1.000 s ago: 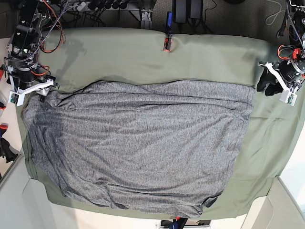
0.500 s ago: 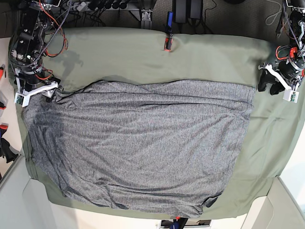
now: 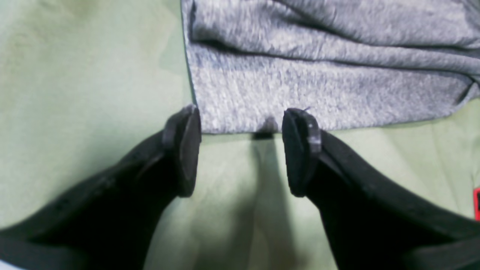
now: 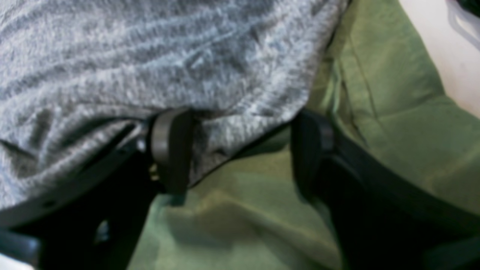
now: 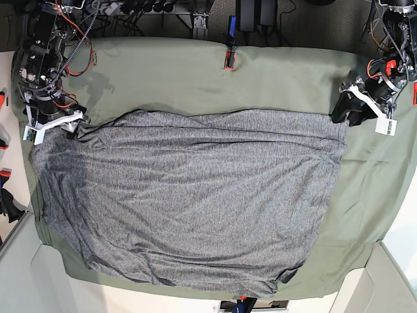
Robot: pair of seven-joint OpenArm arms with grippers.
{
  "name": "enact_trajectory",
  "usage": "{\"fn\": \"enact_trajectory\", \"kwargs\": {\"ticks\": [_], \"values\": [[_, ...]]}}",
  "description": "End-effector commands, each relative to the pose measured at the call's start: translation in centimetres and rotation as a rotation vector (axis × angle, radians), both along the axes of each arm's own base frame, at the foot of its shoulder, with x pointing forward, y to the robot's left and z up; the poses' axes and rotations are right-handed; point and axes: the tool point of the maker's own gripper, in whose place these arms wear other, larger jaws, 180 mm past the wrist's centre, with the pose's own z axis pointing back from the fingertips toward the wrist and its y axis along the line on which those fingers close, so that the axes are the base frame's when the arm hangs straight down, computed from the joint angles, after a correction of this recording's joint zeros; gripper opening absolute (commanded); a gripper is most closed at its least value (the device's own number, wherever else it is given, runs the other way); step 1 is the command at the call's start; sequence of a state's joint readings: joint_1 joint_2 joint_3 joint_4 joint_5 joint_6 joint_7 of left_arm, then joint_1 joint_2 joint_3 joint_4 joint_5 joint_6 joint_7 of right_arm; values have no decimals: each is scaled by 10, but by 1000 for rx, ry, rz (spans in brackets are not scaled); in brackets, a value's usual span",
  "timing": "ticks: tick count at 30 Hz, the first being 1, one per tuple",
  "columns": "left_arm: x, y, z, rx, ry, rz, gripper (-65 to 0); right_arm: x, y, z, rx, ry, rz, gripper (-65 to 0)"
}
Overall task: Fold the T-shirt properly
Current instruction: 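Pull both grippers apart, stretching the collar edge taut, then drag the held shirt edge with both grippers toward the hem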
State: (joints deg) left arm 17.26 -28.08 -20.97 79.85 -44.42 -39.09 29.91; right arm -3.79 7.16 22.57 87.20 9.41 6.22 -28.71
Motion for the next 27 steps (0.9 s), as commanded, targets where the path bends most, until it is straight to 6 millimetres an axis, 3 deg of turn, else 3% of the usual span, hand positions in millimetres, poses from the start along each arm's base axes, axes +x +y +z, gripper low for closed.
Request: {"fn": "enact_trajectory", "kwargs": {"ticks": [1,6,15,17,18,20,21,24,27], "values": [[8,5,12,11,-39,-4,-279,10,-3,13,-17,-49,7,-243],[9,21,2,80,-15,96,-280,11,0,13,-15,-47,13,-243],[11,10,-9,130,-3,62,-286,14,13,11,9,-50,43,-245],[13,12,-10,153,-7,71,-383,15,16,10,11,-49,52,-248],[12,12,-11,162,-3,67,-468,15,17,10,11,-48,56,-274],[11,13,-13,179,3,61,-621,15,18,10,12,-47,57,-395],[10,13,-13,184,5,59,-650,15,18,10,11,-48,57,-473],[11,13,-13,184,5,59,-650,16,22,10,13,-50,85,-638],[11,15,-10,185,-5,59,-650,16,25,10,-4,-42,119,-650]]}}
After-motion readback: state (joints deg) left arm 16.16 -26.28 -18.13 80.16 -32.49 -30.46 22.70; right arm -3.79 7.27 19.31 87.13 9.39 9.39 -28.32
